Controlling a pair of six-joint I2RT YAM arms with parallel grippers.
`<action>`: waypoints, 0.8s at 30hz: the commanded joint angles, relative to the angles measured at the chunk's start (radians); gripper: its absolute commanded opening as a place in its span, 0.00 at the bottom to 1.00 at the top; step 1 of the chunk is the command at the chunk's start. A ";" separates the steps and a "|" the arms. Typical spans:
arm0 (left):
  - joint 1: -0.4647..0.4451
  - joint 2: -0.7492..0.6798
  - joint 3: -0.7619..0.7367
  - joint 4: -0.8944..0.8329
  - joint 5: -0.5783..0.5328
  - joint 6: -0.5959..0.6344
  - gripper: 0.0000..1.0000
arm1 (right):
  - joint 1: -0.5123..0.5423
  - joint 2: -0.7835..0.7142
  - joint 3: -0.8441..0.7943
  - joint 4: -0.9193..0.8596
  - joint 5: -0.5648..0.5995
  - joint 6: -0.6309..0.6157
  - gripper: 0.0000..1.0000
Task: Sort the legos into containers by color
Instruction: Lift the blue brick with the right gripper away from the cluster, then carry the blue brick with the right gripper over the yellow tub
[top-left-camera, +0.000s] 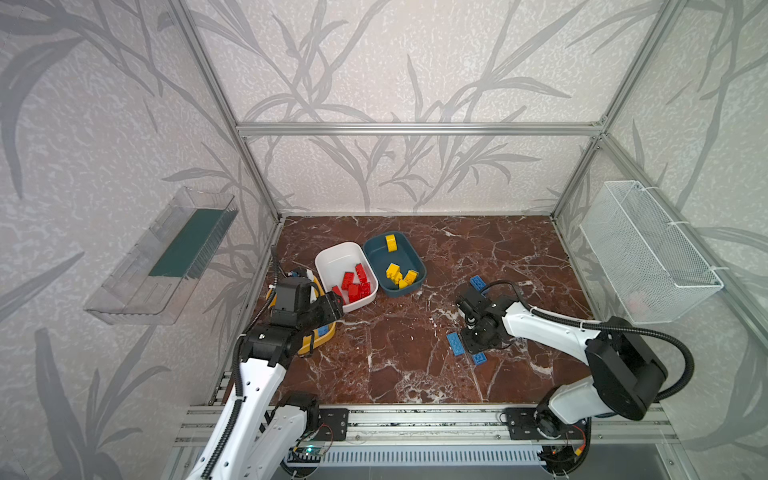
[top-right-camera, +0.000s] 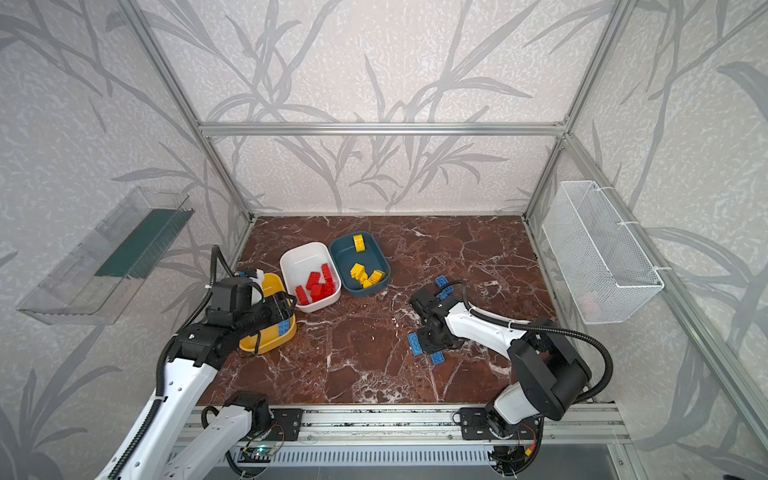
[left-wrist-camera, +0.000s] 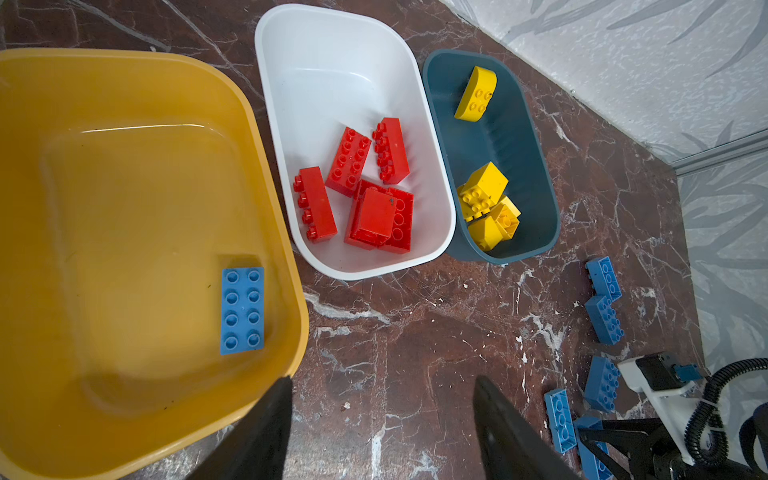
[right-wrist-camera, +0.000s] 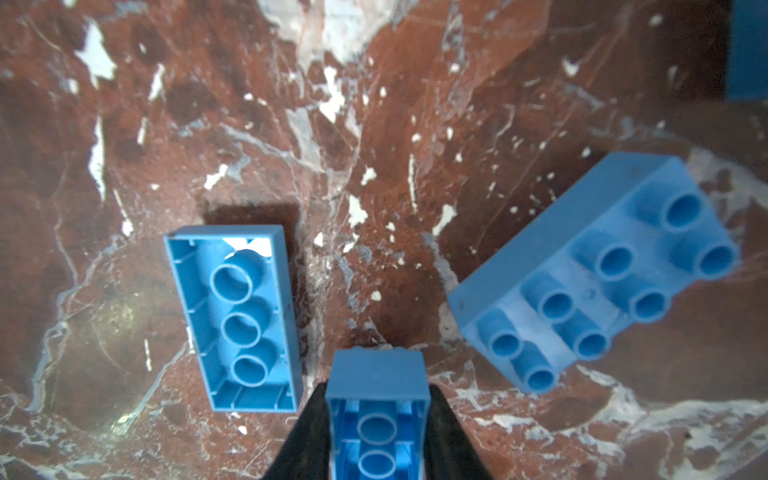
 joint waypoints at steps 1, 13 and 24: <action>-0.004 -0.006 -0.006 0.003 -0.003 0.011 0.69 | 0.016 -0.014 0.042 -0.051 0.037 -0.005 0.28; -0.006 -0.133 0.062 -0.021 -0.075 0.011 0.69 | 0.105 0.029 0.342 -0.047 -0.079 -0.005 0.25; -0.006 -0.272 0.253 -0.130 -0.145 0.050 0.69 | 0.263 0.537 1.028 0.028 -0.266 0.018 0.24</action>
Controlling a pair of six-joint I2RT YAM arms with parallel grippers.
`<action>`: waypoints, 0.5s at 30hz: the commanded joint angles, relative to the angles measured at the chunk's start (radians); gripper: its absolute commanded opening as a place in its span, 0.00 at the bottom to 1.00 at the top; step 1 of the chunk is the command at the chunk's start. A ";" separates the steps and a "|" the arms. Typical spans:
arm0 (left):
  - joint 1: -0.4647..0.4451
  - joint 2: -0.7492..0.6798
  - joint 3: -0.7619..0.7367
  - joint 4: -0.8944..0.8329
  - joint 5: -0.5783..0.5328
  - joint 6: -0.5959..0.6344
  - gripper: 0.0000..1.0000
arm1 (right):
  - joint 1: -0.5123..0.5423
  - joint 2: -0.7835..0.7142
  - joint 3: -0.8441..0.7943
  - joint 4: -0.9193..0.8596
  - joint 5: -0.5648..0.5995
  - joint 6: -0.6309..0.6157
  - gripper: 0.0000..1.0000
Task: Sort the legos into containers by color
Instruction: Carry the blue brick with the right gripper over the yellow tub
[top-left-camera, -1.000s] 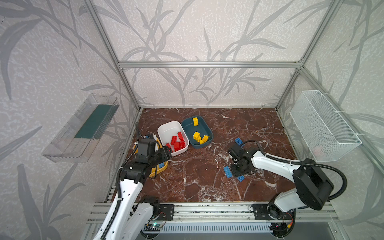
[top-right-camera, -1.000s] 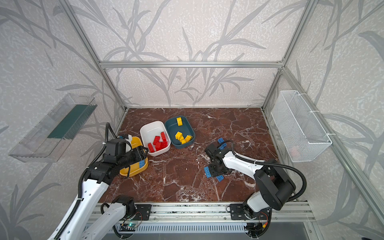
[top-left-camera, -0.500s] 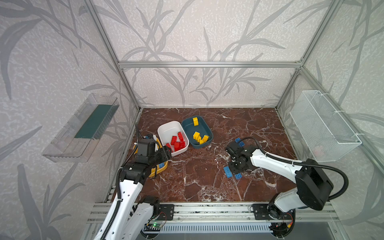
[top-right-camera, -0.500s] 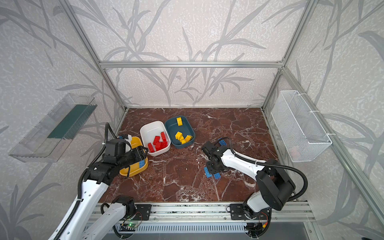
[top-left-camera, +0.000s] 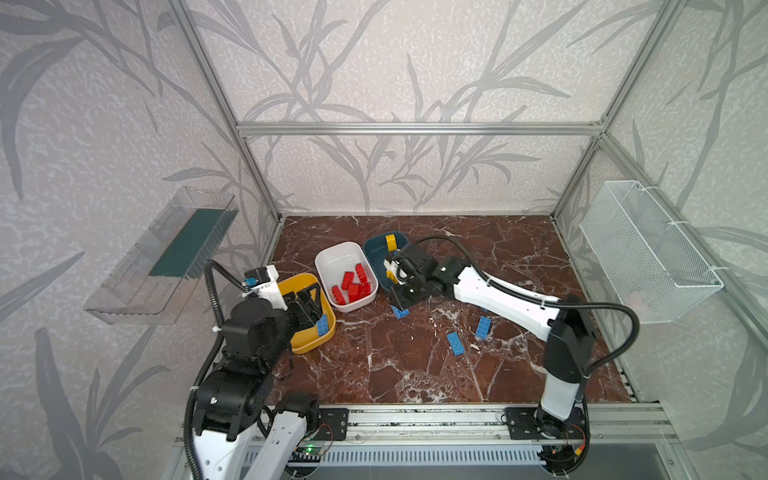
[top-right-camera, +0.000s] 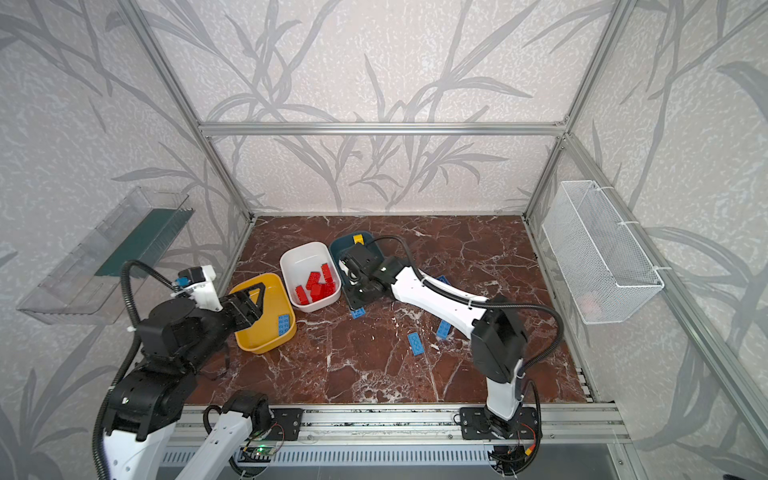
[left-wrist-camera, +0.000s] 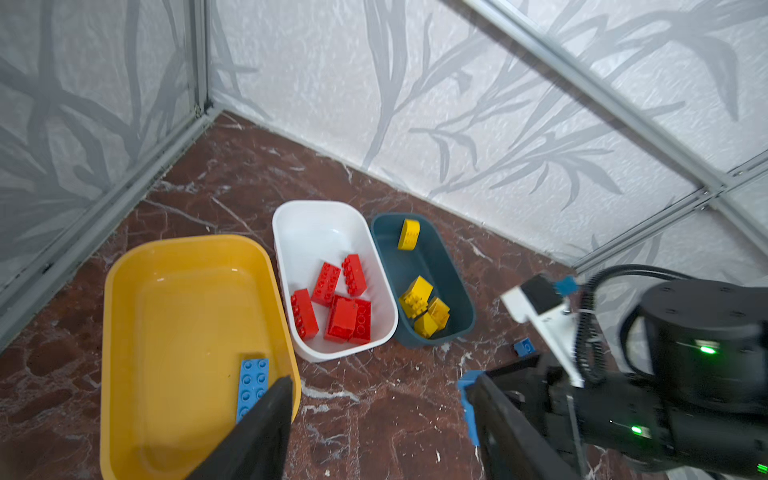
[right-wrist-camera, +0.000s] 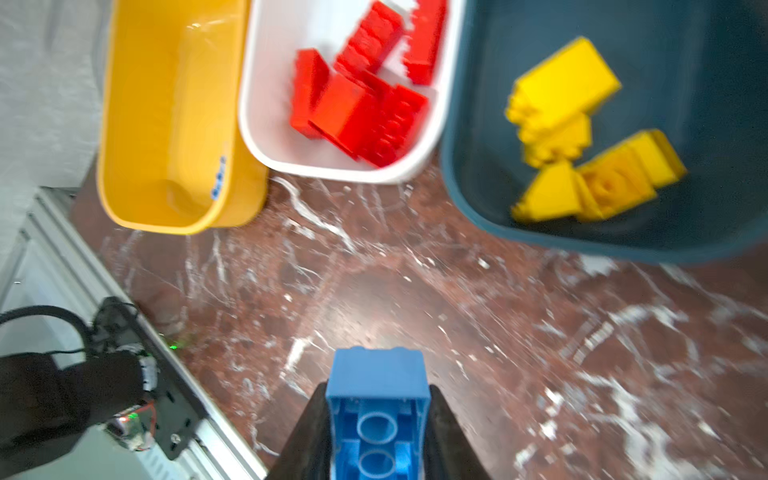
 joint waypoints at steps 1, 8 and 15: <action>-0.002 -0.011 0.020 -0.062 -0.006 0.013 0.69 | 0.034 0.142 0.177 0.011 -0.098 0.015 0.24; -0.002 -0.032 0.030 -0.098 0.045 -0.019 0.69 | 0.112 0.499 0.701 -0.100 -0.173 0.034 0.24; -0.006 -0.035 0.031 -0.122 0.063 -0.024 0.69 | 0.152 0.722 1.004 -0.109 -0.198 0.098 0.27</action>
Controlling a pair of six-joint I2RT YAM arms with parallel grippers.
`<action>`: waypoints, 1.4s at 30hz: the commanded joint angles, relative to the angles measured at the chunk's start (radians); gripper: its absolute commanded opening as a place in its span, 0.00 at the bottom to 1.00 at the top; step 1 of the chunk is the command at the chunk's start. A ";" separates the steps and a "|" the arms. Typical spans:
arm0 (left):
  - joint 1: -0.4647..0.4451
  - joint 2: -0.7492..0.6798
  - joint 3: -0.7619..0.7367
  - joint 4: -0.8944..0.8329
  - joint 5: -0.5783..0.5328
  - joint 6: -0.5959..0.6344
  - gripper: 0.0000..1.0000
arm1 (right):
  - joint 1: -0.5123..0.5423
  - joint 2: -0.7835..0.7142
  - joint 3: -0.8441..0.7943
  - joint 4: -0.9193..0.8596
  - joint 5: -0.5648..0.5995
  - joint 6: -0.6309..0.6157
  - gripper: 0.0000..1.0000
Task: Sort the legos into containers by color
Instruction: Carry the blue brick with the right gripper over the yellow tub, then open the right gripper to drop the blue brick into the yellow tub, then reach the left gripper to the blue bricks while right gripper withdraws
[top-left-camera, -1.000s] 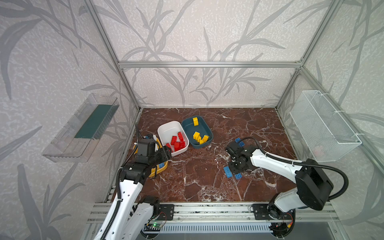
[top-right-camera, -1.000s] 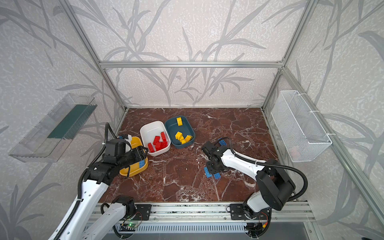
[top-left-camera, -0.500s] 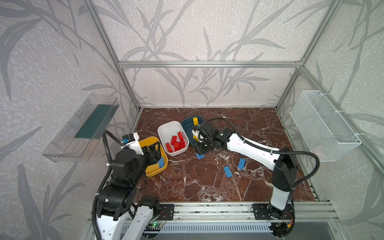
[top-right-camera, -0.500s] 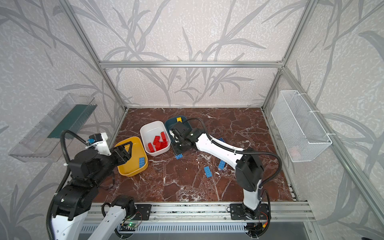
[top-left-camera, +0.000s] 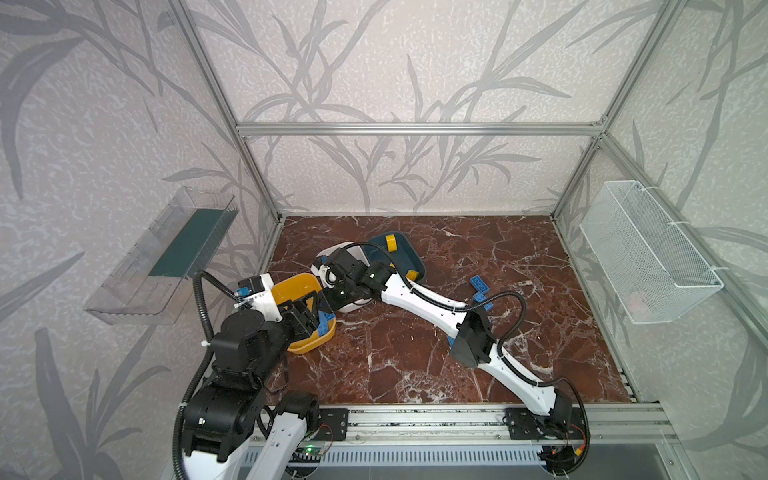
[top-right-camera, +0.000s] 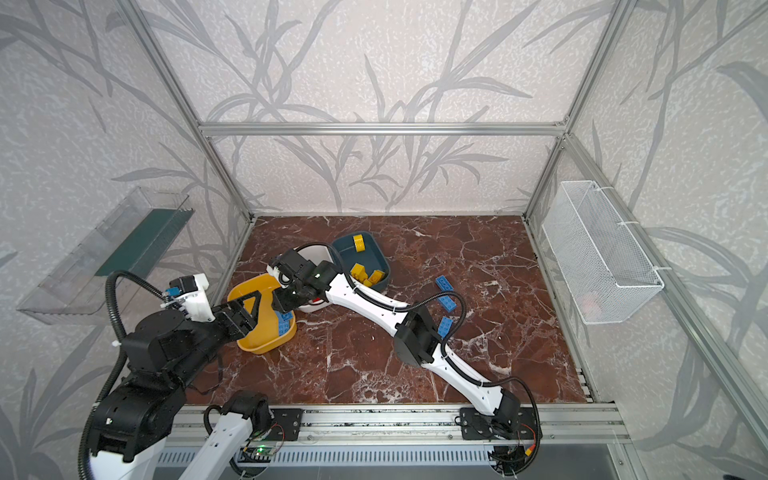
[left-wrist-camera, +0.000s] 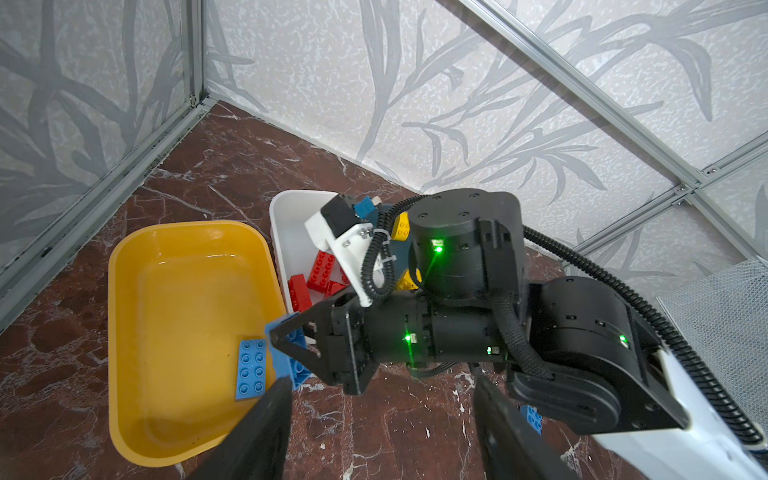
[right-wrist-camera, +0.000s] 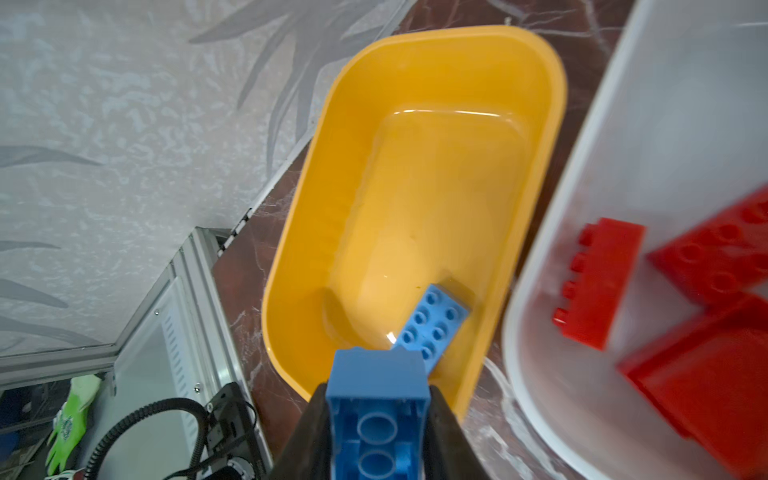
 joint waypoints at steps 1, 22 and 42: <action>-0.005 -0.005 0.018 -0.034 0.018 -0.001 0.69 | 0.010 0.023 0.019 0.011 -0.036 0.045 0.28; -0.079 0.110 -0.084 0.066 0.020 -0.099 0.67 | -0.112 -0.444 -0.423 0.032 0.124 -0.028 0.64; -0.817 0.892 -0.074 0.386 -0.402 -0.490 0.75 | -0.579 -1.507 -1.693 0.248 0.375 0.101 0.74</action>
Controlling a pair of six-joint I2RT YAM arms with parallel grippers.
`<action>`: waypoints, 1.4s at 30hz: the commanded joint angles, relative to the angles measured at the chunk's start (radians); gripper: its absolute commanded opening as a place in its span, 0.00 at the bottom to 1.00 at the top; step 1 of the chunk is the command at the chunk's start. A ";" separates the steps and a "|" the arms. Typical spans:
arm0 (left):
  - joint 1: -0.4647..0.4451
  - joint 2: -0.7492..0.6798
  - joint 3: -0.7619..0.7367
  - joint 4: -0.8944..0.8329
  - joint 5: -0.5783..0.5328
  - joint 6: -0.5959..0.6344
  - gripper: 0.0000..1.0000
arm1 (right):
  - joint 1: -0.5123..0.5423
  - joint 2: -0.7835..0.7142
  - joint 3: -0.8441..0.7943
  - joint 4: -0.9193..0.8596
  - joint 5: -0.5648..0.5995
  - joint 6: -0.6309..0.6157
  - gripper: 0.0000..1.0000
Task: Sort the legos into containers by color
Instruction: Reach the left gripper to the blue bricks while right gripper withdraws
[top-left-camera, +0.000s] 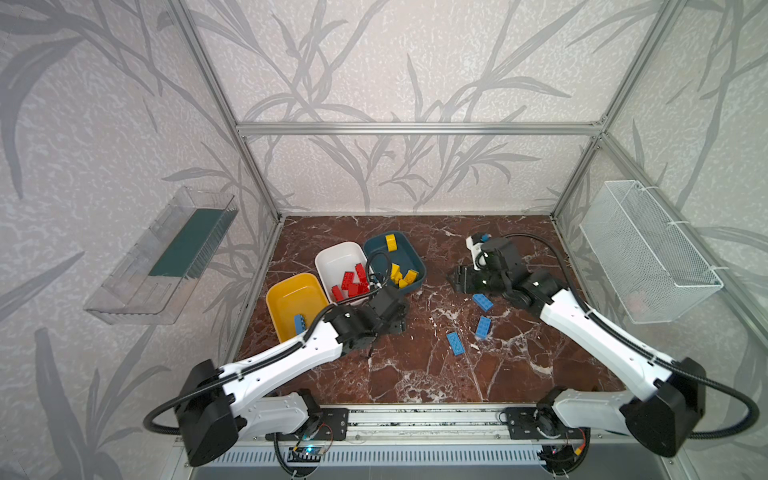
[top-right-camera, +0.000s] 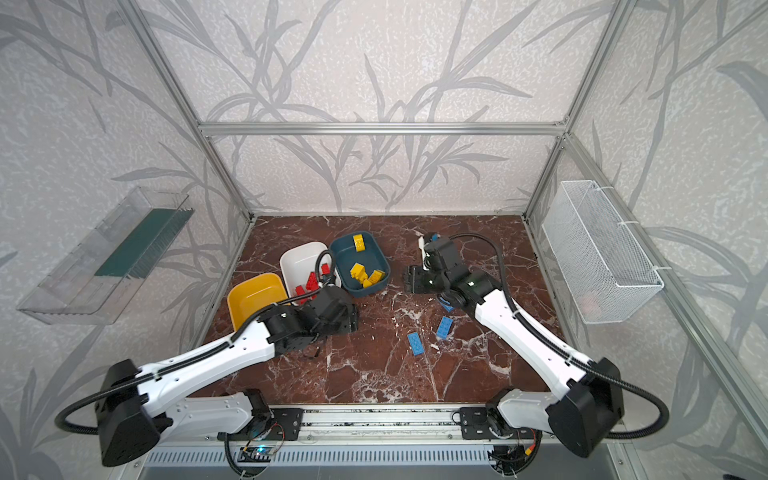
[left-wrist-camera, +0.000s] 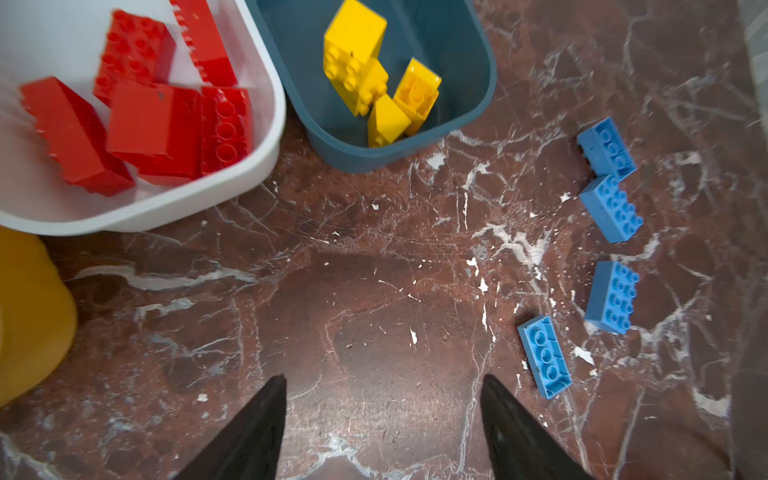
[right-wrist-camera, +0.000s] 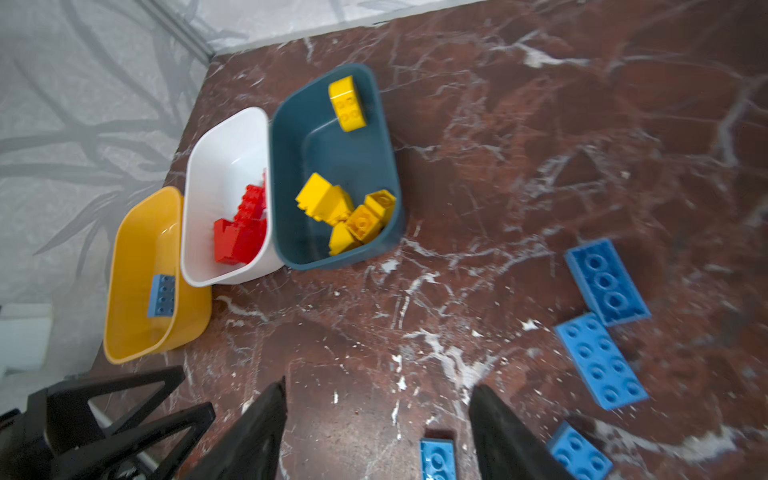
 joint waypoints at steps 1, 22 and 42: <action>-0.069 0.124 0.085 0.064 -0.079 -0.113 0.75 | -0.062 -0.105 -0.085 -0.029 0.092 0.038 0.75; -0.188 0.707 0.440 0.026 0.055 -0.361 0.74 | -0.217 -0.320 -0.342 -0.055 0.195 0.071 0.90; -0.234 0.758 0.600 -0.025 0.011 -0.290 0.74 | -0.246 -0.324 -0.371 -0.030 0.138 0.050 0.90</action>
